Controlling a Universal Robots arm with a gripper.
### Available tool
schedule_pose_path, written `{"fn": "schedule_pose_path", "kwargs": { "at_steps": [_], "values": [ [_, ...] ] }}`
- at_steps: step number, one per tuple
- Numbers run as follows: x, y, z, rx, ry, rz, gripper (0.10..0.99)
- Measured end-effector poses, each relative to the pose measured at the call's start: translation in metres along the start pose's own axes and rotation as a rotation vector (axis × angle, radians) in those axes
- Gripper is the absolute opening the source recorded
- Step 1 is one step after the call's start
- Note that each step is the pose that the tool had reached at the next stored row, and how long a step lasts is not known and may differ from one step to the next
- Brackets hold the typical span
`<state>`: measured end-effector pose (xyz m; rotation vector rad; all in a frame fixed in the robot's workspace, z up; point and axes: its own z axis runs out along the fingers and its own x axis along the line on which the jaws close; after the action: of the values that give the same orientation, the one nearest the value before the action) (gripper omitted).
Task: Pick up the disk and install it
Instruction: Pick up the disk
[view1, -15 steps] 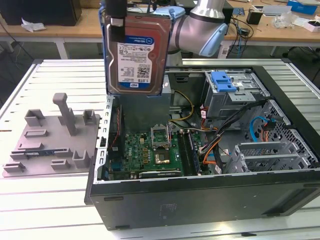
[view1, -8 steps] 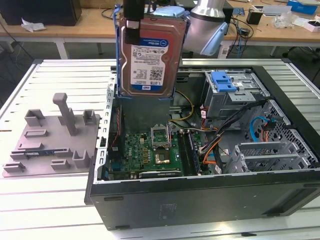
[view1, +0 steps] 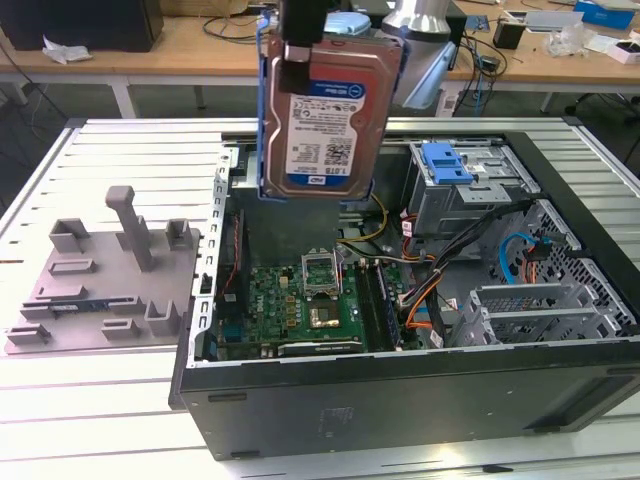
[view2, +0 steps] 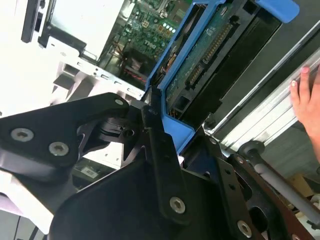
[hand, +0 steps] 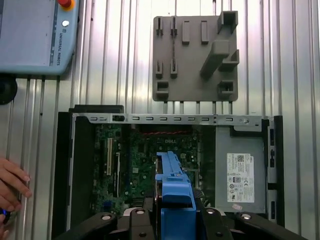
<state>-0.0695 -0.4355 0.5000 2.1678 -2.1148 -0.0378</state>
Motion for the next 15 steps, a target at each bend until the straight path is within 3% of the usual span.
{"fn": "schedule_pose_path", "kwargs": {
  "at_steps": [10, 13, 15],
  "values": [
    [0.0112, -0.0339, -0.0026, 0.001, 0.0005, 0.0, 0.369],
    [0.0135, -0.0415, -0.0031, 0.002, 0.0004, 0.0, 0.369],
    [0.0136, -0.0425, -0.0031, 0.003, 0.0012, 0.0, 0.369]
  ]
}}
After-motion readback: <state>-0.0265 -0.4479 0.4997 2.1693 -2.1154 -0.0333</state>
